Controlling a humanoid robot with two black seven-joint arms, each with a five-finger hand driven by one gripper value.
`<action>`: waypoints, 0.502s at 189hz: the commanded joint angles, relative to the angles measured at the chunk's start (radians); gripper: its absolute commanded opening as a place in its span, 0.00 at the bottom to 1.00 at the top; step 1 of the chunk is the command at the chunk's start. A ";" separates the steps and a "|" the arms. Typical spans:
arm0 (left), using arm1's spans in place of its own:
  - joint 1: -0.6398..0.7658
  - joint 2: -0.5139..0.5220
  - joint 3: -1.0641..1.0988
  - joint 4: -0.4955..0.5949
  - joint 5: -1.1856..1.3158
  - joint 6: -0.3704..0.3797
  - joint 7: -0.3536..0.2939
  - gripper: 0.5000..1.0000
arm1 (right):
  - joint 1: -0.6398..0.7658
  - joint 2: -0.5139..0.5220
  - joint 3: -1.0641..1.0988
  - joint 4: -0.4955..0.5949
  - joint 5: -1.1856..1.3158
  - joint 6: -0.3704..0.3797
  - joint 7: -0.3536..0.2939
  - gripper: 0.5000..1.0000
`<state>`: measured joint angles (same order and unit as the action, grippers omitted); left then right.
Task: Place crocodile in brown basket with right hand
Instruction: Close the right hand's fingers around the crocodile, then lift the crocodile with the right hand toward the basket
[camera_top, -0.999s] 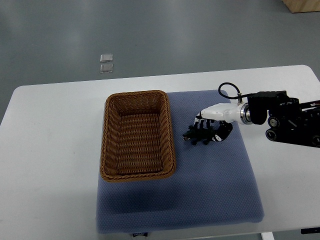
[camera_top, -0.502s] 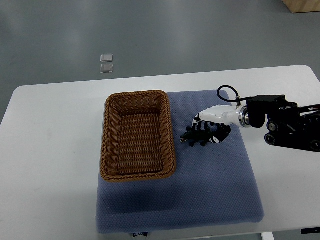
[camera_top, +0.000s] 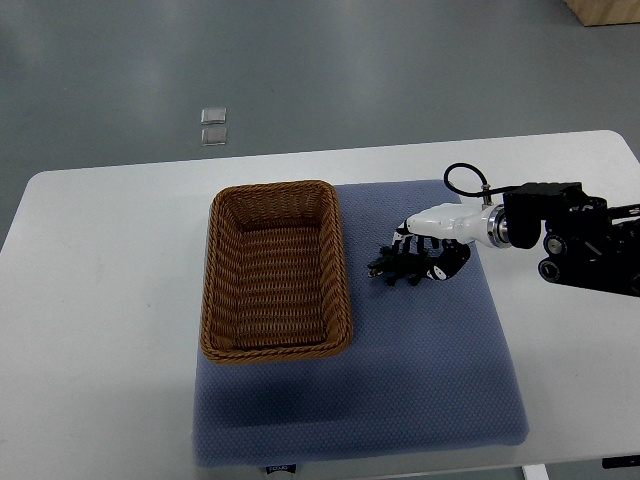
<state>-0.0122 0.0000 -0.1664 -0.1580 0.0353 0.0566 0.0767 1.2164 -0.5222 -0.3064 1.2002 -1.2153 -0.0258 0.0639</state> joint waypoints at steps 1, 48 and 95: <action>0.000 0.000 0.001 0.000 0.000 0.000 0.000 1.00 | 0.002 -0.007 0.024 -0.013 0.003 0.001 0.000 0.00; 0.000 0.000 0.001 0.000 0.000 0.000 0.000 1.00 | 0.034 -0.039 0.055 -0.054 0.014 0.014 0.000 0.00; 0.000 0.000 -0.001 0.000 0.000 0.000 0.000 1.00 | 0.143 -0.030 0.056 -0.068 0.014 0.035 0.004 0.00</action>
<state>-0.0123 0.0000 -0.1665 -0.1580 0.0353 0.0569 0.0767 1.3135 -0.5624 -0.2498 1.1385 -1.2020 0.0068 0.0659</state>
